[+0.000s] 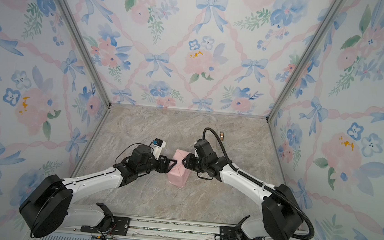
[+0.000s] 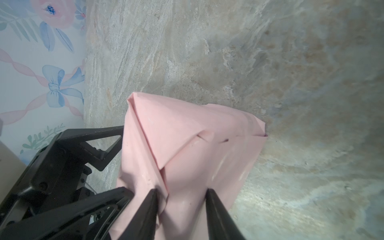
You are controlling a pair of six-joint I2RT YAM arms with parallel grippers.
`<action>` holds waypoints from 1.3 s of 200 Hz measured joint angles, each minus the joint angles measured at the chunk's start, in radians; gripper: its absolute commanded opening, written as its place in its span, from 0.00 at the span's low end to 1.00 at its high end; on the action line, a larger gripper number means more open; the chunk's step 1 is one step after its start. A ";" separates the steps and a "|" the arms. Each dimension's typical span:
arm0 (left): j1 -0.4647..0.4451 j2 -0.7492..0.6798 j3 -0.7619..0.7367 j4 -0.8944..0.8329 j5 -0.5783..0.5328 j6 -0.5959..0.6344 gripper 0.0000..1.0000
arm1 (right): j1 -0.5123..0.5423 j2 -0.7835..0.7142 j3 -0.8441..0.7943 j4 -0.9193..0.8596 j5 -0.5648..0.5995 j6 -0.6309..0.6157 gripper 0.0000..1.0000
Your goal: Wrap the gift box in paper
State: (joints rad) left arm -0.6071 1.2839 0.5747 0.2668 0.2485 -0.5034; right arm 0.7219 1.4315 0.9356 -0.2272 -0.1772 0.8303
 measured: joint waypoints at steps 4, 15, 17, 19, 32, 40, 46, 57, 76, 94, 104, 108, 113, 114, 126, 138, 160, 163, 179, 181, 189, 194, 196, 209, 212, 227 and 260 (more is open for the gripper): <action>0.002 0.000 0.005 -0.004 0.007 -0.004 0.81 | 0.000 0.000 0.000 0.001 0.000 0.000 0.38; 0.006 0.000 0.016 -0.006 0.025 -0.018 0.81 | 0.000 0.000 -0.001 0.003 0.001 0.000 0.37; 0.007 0.000 0.018 -0.006 0.028 -0.019 0.81 | 0.000 0.000 -0.001 0.003 0.001 0.000 0.37; 0.008 0.000 0.019 -0.006 0.031 -0.023 0.81 | 0.000 0.000 -0.001 0.003 0.001 0.000 0.37; 0.011 0.006 0.033 -0.003 0.051 -0.034 0.81 | 0.000 0.000 -0.002 0.004 0.001 0.000 0.37; 0.011 0.013 0.040 -0.002 0.060 -0.042 0.80 | 0.000 0.000 -0.002 0.006 0.001 0.000 0.37; 0.011 0.022 0.045 0.001 0.068 -0.048 0.80 | 0.000 0.000 -0.003 0.008 0.001 0.000 0.37; 0.011 0.041 0.048 0.005 0.080 -0.055 0.79 | 0.000 0.000 -0.004 0.013 0.001 0.000 0.37; 0.011 0.080 0.048 0.006 0.086 -0.062 0.75 | 0.000 0.000 -0.006 0.019 0.000 0.000 0.37; 0.012 0.101 0.048 0.030 0.097 -0.071 0.73 | 0.000 0.000 -0.008 0.020 0.001 0.000 0.40; 0.012 0.103 0.044 0.039 0.097 -0.071 0.73 | 0.000 -0.001 -0.009 0.021 0.001 0.000 0.44; 0.012 0.104 0.042 0.043 0.097 -0.071 0.72 | 0.000 -0.001 -0.011 0.022 0.002 -0.003 0.47; 0.012 0.105 0.039 0.050 0.097 -0.071 0.72 | -0.002 -0.003 -0.013 0.021 0.003 -0.006 0.51; 0.012 0.105 0.039 0.051 0.097 -0.071 0.72 | -0.002 -0.003 -0.013 0.021 0.003 -0.006 0.51; 0.012 0.106 0.030 0.067 0.097 -0.071 0.72 | -0.008 -0.020 -0.024 0.017 0.005 -0.015 0.54; 0.012 0.107 0.025 0.079 0.095 -0.070 0.72 | -0.023 -0.053 -0.037 0.006 0.002 -0.032 0.54; 0.011 0.107 0.019 0.087 0.090 -0.070 0.73 | -0.101 -0.145 -0.053 0.006 -0.042 -0.092 0.55; 0.011 0.107 0.019 0.089 0.090 -0.069 0.73 | -0.117 -0.158 -0.053 0.006 -0.045 -0.105 0.55; 0.011 0.107 0.018 0.092 0.089 -0.069 0.73 | -0.217 -0.213 -0.047 0.004 -0.084 -0.180 0.55; 0.011 0.107 0.018 0.093 0.089 -0.069 0.73 | -0.230 -0.217 -0.045 0.003 -0.091 -0.188 0.54; 0.008 0.107 0.017 0.094 0.087 -0.069 0.73 | -0.280 -0.224 -0.032 -0.005 -0.108 -0.229 0.54; 0.006 0.107 0.017 0.095 0.085 -0.069 0.73 | -0.312 -0.224 -0.021 -0.011 -0.118 -0.264 0.54; 0.005 0.107 0.017 0.095 0.085 -0.069 0.73 | -0.325 -0.222 -0.015 -0.017 -0.124 -0.276 0.54; 0.003 0.107 0.017 0.095 0.079 -0.069 0.73 | -0.401 -0.203 0.022 -0.047 -0.153 -0.352 0.54; 0.002 0.107 0.017 0.096 0.078 -0.069 0.73 | -0.421 -0.193 0.033 -0.056 -0.160 -0.376 0.54; -0.002 0.106 0.017 0.097 0.073 -0.069 0.73 | -0.502 -0.138 0.092 -0.095 -0.201 -0.463 0.53; -0.008 0.096 0.013 0.094 0.056 -0.069 0.74 | -0.646 0.039 0.232 -0.159 -0.290 -0.622 0.48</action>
State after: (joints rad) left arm -0.6147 1.3796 0.5873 0.3607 0.3042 -0.5728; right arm 0.0761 1.4700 1.1679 -0.3866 -0.4667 0.2085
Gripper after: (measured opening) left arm 0.733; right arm 0.506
